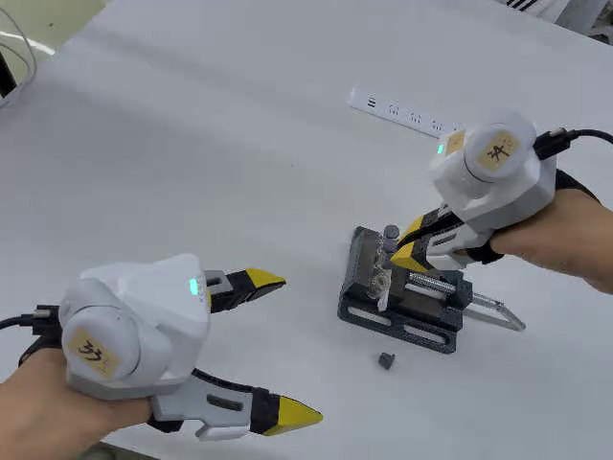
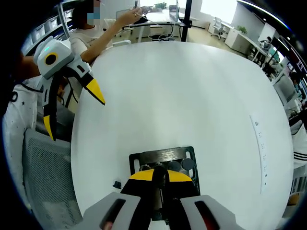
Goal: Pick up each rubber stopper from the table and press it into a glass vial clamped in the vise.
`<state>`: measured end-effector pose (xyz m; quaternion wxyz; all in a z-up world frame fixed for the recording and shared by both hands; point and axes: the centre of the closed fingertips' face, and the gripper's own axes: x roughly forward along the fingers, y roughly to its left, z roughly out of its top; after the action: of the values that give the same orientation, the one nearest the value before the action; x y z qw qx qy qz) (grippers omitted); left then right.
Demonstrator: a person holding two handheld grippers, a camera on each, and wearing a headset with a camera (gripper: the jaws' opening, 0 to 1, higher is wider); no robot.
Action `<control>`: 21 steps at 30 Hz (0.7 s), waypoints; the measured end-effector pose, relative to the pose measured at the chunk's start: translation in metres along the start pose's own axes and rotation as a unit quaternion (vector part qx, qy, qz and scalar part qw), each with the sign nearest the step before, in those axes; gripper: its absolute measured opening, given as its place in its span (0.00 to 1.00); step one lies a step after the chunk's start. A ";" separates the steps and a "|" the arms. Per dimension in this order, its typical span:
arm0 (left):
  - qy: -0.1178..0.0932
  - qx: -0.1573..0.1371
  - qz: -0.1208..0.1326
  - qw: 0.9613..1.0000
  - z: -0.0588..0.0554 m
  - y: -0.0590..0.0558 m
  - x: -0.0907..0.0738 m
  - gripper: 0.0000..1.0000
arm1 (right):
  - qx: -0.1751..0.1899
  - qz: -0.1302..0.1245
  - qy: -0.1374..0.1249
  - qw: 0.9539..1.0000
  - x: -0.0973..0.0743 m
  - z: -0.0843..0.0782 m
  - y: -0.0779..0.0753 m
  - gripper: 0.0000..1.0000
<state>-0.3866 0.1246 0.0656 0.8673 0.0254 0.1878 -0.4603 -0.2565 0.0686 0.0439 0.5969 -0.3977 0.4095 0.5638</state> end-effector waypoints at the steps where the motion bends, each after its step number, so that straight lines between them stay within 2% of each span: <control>1: 0.001 0.000 0.000 1.000 0.000 0.000 0.000 0.76 | -0.001 0.001 -0.001 1.000 0.000 0.000 0.001 0.03; 21: -0.001 -0.006 0.001 1.000 0.001 0.003 0.000 0.76 | -0.006 0.013 0.005 1.000 0.009 -0.004 0.002 0.02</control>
<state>-0.3840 0.1260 0.0658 0.8678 0.0204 0.1898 -0.4588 -0.2581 0.0683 0.0336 0.5847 -0.3987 0.4142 0.5724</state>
